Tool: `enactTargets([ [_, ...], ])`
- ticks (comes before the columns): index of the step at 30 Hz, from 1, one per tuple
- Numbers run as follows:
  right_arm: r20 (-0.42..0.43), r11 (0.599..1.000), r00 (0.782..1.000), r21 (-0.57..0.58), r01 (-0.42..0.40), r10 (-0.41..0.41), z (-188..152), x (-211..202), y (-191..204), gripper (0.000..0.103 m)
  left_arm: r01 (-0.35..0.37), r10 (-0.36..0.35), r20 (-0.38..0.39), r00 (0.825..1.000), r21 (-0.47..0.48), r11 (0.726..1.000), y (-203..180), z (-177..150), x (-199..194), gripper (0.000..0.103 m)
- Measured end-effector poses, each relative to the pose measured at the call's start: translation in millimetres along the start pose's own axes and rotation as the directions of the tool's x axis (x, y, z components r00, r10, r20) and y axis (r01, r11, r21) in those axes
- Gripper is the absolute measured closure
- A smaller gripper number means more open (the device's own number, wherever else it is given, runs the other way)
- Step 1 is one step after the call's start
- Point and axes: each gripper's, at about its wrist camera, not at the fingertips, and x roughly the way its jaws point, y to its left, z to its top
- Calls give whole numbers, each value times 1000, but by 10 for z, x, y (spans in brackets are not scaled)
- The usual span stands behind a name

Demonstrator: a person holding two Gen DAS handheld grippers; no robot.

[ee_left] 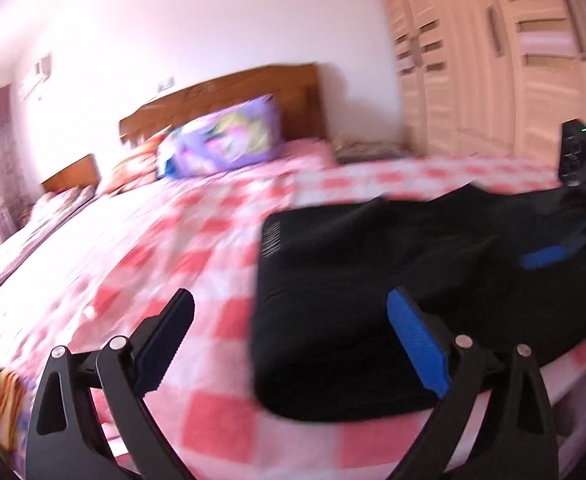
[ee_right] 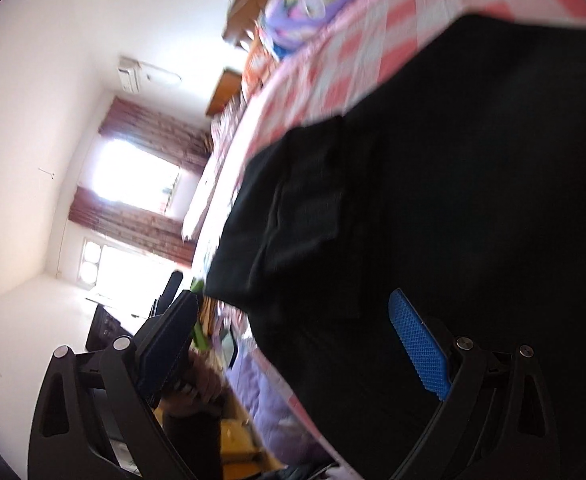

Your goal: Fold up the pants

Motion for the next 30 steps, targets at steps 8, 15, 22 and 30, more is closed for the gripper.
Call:
enactTargets([
  [8, 22, 993, 993, -16, 120, -119, 239, 328, 154, 12, -27, 27, 8, 1000, 46, 999, -14, -126, 50, 11],
  [15, 34, 979, 982, -74, 188, -186, 254, 504, 171, 69, -29, 35, -17, 999, 274, 961, -460, -158, 171, 23],
  [22, 172, 946, 970, -246, 210, -171, 12, 220, 462, 83, -84, 74, 41, 996, 319, 944, -422, -217, 50, 93],
  [30, 209, 938, 947, -197, 284, -243, -207, -7, 218, 83, -52, 42, 43, 998, 271, 961, -335, -227, -75, 90],
])
